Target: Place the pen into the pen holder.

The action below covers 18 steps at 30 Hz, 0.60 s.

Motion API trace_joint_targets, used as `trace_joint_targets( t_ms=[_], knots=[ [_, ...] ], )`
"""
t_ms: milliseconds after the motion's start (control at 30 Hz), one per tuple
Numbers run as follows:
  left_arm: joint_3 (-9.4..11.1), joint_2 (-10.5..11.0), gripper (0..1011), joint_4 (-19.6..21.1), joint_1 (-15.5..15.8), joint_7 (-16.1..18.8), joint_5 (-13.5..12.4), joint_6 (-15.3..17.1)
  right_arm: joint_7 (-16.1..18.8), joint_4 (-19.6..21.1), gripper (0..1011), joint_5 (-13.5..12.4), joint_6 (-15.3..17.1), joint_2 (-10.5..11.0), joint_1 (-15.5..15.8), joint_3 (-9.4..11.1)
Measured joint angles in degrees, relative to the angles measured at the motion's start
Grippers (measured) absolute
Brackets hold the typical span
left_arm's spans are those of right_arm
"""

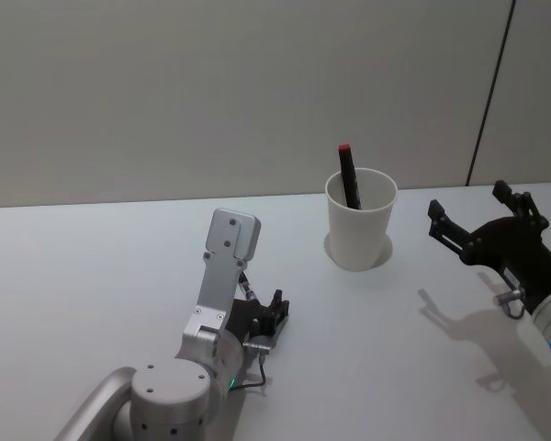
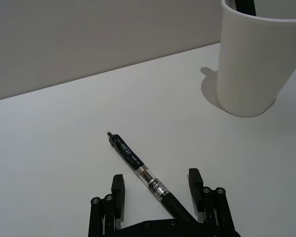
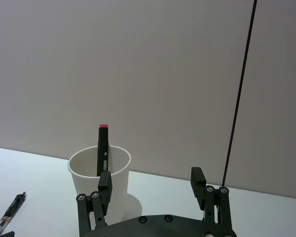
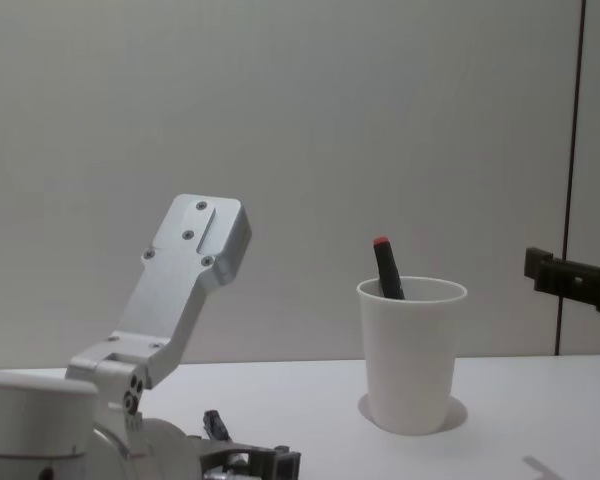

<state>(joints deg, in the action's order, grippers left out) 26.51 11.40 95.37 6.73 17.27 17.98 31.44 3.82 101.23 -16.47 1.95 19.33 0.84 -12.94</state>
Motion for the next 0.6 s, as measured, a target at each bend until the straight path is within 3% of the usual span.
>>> trace_joint_targets(
  t_ms=[600],
  knots=[
    [-0.32,0.13,697,0.55,0.04,-1.21,-1.55,1.5,0.0,0.0,1001,0.0,0.0,0.0,0.0,0.0]
  ],
)
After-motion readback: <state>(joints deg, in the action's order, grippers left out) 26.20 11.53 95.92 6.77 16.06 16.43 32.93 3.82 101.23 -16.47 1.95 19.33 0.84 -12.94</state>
